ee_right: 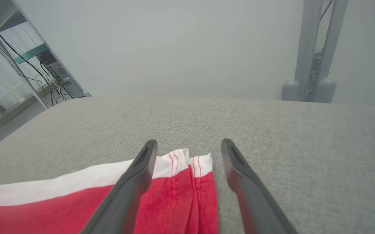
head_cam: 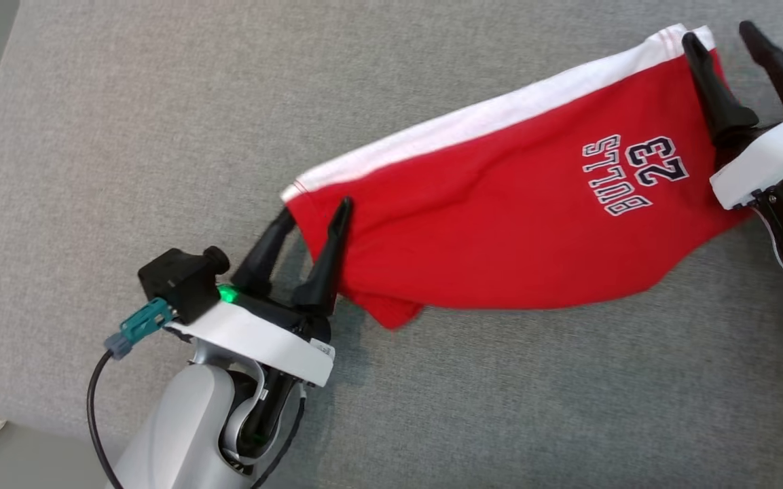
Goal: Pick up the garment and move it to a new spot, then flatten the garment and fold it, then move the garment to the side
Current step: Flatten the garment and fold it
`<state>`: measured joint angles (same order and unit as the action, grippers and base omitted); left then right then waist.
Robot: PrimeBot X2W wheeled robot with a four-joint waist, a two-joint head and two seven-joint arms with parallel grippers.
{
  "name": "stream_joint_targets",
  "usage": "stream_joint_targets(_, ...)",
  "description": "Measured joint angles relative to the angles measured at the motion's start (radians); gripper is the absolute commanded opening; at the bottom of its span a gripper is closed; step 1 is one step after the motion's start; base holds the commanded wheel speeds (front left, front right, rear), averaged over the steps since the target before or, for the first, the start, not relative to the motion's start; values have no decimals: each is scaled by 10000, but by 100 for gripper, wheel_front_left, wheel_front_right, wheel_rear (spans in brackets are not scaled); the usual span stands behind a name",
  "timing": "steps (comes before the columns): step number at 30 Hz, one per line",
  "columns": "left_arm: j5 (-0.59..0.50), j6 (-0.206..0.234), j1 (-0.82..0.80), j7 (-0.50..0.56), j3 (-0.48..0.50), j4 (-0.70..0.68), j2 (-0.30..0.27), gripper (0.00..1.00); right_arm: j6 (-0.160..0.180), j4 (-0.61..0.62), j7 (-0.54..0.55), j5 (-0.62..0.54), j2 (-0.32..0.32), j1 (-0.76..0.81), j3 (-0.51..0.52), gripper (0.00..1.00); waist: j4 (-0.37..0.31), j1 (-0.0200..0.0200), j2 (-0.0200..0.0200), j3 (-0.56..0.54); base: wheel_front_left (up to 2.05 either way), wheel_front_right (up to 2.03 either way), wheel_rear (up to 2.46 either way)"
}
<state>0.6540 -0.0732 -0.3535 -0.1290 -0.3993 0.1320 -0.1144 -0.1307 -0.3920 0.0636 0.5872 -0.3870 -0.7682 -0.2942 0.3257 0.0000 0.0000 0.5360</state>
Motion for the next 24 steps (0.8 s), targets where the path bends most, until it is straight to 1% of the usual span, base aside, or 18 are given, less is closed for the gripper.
stream_joint_targets(1,-94,102,10,-194,42,-23,12,100,0,2,-318,-15,35,21,36,100,-67,0,0,-54,0,0,0)
stream_joint_targets(4,-587,602,25,-702,272,-207,-65,100,-2,119,-1415,-374,244,270,326,100,-302,0,0,-239,0,0,0)
stream_joint_targets(8,-1283,1429,124,-1049,696,-552,-247,100,-2,550,-2474,-1001,614,844,782,100,-714,0,0,-511,0,0,0)
stream_joint_targets(11,-1576,1870,351,-1091,918,-625,-453,100,-2,991,-2719,-1498,849,1395,1131,100,-1049,0,0,-739,0,0,0)
stream_joint_targets(16,-2134,2405,565,-1181,1218,-1026,-897,100,0,1776,-2813,-2307,1177,2446,1873,100,-1550,0,0,-1155,0,0,0)
stream_joint_targets(21,-2418,2675,958,-1195,1329,-1241,-1162,100,0,2483,-2661,-2650,1674,3689,2337,100,-1999,0,0,-1596,0,0,0)
stream_joint_targets(24,-2449,2721,1232,-1175,1342,-1231,-1277,100,0,2775,-2476,-2792,1921,4219,2504,100,-2268,0,0,-1798,0,0,0)
